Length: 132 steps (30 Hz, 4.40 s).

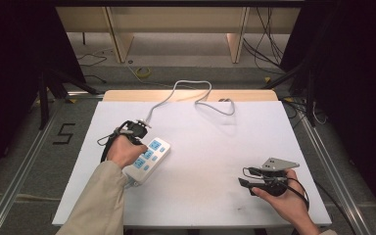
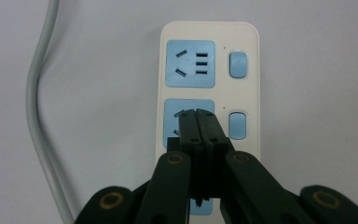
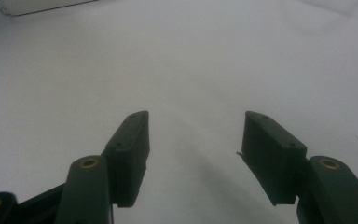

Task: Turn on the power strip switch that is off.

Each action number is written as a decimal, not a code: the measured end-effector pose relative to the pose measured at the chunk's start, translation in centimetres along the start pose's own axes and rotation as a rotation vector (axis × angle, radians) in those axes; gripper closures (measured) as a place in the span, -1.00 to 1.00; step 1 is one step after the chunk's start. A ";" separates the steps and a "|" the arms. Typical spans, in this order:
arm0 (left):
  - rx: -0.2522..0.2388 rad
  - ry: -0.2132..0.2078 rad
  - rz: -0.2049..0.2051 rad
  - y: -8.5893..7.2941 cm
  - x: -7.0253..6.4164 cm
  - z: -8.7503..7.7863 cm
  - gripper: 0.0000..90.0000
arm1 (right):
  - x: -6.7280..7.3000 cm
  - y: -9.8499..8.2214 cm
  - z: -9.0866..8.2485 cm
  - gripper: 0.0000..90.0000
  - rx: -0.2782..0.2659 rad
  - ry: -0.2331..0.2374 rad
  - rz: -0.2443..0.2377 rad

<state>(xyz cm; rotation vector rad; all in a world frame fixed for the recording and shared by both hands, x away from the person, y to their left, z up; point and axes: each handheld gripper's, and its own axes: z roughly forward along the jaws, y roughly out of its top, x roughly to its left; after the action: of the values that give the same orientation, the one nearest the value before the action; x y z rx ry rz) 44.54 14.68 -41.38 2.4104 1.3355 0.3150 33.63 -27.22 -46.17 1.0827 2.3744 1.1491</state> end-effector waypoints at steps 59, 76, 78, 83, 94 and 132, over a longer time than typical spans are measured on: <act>0.002 0.003 0.055 2.7 -1.7 1.1 1.00 | 0.1 0.1 0.1 -0.06 0.000 0.001 -0.006; 0.007 -0.001 0.072 3.3 -2.2 1.4 1.00 | 0.1 0.1 0.1 -0.07 -0.001 0.002 -0.006; 0.005 -0.001 0.072 3.4 -2.3 1.5 1.00 | 0.1 0.1 0.1 -0.07 -0.001 0.002 -0.005; 0.011 0.001 0.076 3.6 -2.4 1.6 1.00 | 0.1 0.1 0.1 -0.07 -0.001 0.002 -0.007; 0.017 0.000 0.085 3.9 -2.7 2.1 1.00 | 0.2 0.1 0.1 -0.07 0.000 0.003 -0.007; 0.046 -0.003 0.090 4.5 -3.1 3.7 1.00 | 0.2 0.1 0.1 -0.07 -0.002 0.005 -0.008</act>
<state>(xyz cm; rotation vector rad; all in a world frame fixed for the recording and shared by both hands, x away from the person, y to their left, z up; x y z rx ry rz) 47.76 9.10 -42.90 2.5134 1.2478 0.3072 33.62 -27.00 -46.15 1.0704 2.3782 1.1533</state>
